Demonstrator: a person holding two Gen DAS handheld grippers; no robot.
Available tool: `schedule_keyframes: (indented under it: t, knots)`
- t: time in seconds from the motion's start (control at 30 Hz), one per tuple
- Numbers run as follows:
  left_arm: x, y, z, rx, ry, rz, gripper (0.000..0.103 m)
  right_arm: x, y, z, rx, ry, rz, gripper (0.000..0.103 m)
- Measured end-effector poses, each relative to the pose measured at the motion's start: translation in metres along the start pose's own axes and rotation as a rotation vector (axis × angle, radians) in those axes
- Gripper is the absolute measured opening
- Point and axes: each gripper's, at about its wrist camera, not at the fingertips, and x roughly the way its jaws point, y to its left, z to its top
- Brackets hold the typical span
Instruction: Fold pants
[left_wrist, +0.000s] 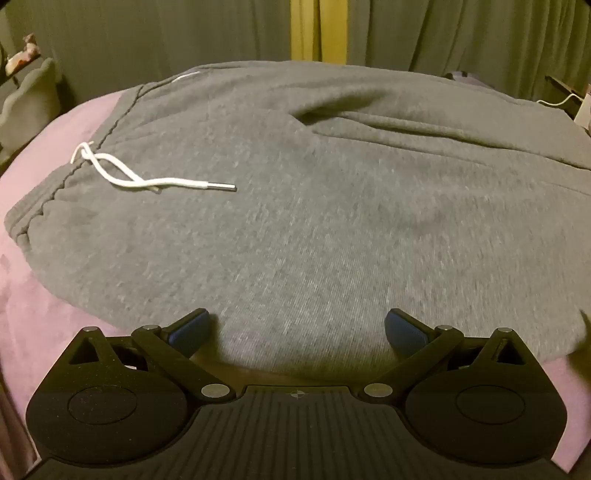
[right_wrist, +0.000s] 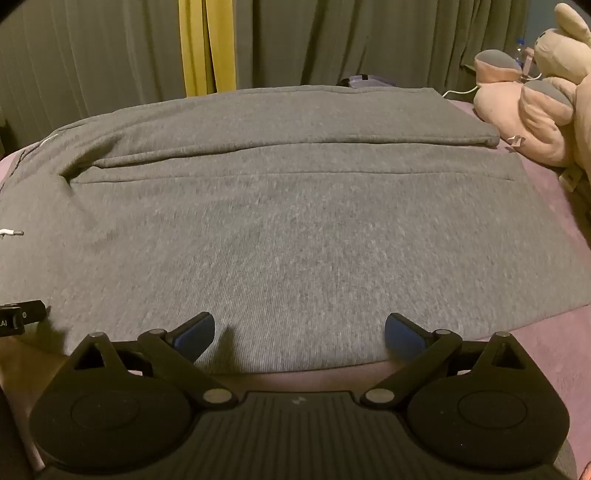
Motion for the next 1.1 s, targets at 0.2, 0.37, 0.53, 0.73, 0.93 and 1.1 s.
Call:
schedule_keyframes:
  t: [0.2,0.37,0.53,0.73,0.93,1.1]
  knots:
    - [0.0054,-0.0037,-0.0005,-0.009,0.009,-0.002,0.103,0.0012,0.0019,0.0,0.003,-0.001,0.0,0.099]
    - [0.0058,-0.0009,-0.0007,-0.012,0.01,-0.012,0.103,0.0025,0.0013,-0.0007,0.008,-0.001,0.005,0.099]
    - [0.0039,-0.0011,-0.0013,-0.015,0.012,-0.015,0.103,0.0039,0.0005,-0.0009,0.008,0.0,0.008,0.099]
    - [0.0049,0.0002,-0.002,-0.015,0.015,-0.017,0.103,0.0034,0.0004,-0.0021,0.01,0.0,0.008,0.099]
    - [0.0066,0.0007,-0.0047,-0.017,0.017,-0.018,0.103,0.0038,0.0007,-0.002,0.009,0.001,0.008,0.099]
    - [0.0068,0.0011,-0.005,-0.02,0.019,-0.02,0.103,0.0042,0.0004,-0.0019,0.01,0.002,0.009,0.099]
